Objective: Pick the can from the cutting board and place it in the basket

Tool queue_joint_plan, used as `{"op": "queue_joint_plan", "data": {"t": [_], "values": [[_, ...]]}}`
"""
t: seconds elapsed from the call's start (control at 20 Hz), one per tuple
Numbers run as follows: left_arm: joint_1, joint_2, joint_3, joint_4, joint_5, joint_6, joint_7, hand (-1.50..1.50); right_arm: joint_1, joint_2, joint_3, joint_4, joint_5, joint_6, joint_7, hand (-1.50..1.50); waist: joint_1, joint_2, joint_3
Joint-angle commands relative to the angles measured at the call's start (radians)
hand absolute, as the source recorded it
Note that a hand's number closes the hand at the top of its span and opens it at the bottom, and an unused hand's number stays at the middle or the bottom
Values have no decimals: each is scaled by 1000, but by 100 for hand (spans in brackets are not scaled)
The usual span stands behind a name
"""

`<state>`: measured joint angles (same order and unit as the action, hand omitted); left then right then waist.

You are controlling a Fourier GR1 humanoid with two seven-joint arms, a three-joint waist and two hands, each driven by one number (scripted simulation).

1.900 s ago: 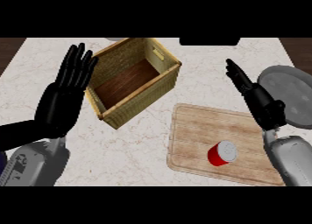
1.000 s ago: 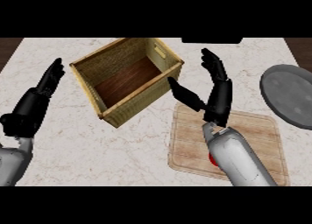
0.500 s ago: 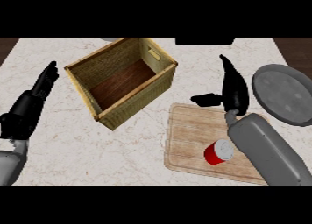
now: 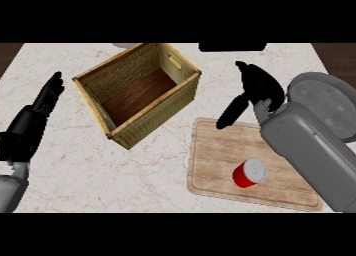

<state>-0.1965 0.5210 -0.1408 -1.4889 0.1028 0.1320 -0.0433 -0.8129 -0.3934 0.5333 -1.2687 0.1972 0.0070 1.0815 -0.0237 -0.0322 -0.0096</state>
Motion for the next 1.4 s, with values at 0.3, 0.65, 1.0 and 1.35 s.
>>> {"op": "queue_joint_plan", "data": {"t": [0.3, 0.65, 1.0, 1.35], "values": [[28, 7, 31, -31, 10, -10, 2, 0, -55, -138, -57, -233, -271, 273, 387, -150, -5, 15, 7], [-19, 5, 33, -63, 3, -15, 49, 0, 23, -166, 30, -279, -310, 233, 403, -150, 8, 21, 8], [-6, -21, 28, -39, -14, -17, 32, 0, 128, -188, 87, -269, -337, 199, 369, -150, 14, 27, 8], [5, -8, 48, -70, -2, -51, 51, 0, 229, -217, 134, -346, -282, 135, 362, -150, 16, 25, 9]]}}
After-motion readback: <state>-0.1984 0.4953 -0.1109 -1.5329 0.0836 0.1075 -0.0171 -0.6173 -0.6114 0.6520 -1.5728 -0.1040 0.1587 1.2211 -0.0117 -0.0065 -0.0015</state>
